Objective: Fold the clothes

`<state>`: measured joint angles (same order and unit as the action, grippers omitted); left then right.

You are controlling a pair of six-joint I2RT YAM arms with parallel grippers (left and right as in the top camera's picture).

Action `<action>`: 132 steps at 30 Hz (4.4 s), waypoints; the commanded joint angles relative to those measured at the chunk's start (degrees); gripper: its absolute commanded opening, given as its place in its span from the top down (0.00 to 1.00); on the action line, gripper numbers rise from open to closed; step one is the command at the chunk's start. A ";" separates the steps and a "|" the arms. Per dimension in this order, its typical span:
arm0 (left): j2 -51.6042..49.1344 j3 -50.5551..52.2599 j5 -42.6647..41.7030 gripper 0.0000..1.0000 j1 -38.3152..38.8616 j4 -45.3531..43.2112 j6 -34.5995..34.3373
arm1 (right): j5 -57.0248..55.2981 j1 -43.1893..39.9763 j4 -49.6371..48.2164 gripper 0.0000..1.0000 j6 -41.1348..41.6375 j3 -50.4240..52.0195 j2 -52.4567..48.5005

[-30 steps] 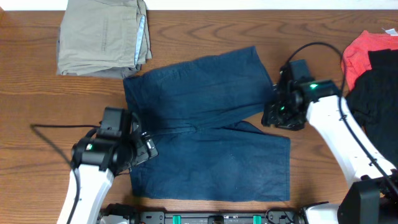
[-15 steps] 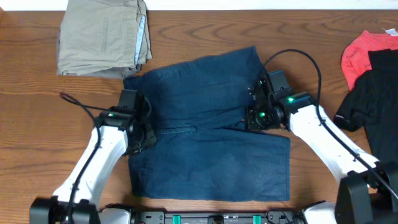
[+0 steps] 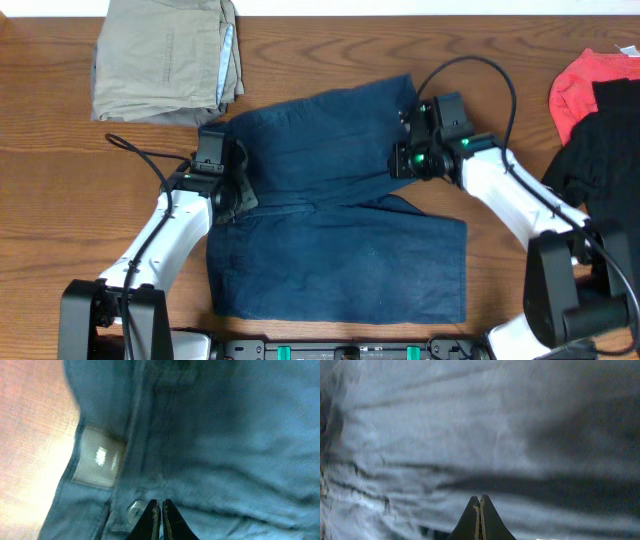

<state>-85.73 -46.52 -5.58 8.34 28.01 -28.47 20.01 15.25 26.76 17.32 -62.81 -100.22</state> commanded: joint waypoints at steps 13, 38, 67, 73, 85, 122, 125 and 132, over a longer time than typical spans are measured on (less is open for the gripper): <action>-3.63 0.35 0.85 0.94 -0.28 -9.09 0.52 | -4.90 -3.23 1.31 0.99 -0.87 -11.89 -15.30; -10.49 0.33 -2.95 0.65 -0.24 -16.83 2.05 | -19.08 -16.20 3.72 0.99 1.92 -11.87 -18.49; -10.51 0.35 1.20 0.08 -0.24 -23.02 2.05 | -8.83 -4.33 5.75 0.99 -5.31 -20.65 -15.65; -10.51 0.35 1.57 0.02 -0.24 -21.79 2.05 | -11.04 -0.72 4.04 0.99 -5.81 -20.65 -20.50; -10.51 0.35 1.55 0.02 -0.24 -21.27 2.03 | -19.58 -1.86 2.99 0.99 -5.81 -20.65 -23.85; -17.25 0.33 -4.94 0.31 4.79 -35.26 -1.95 | -25.79 -9.94 5.46 0.99 -5.81 -20.65 -31.39; -20.35 0.31 -4.96 0.31 4.98 -38.45 -1.64 | -25.90 -10.05 6.40 0.99 -5.81 -20.65 -31.39; -20.87 -0.87 -5.88 0.31 4.72 -39.76 0.22 | -26.27 -10.19 7.50 0.98 -5.81 -20.65 -31.39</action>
<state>-103.77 -47.00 -10.48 13.28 -12.86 -29.76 -2.37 6.44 31.18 12.32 -87.44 -125.51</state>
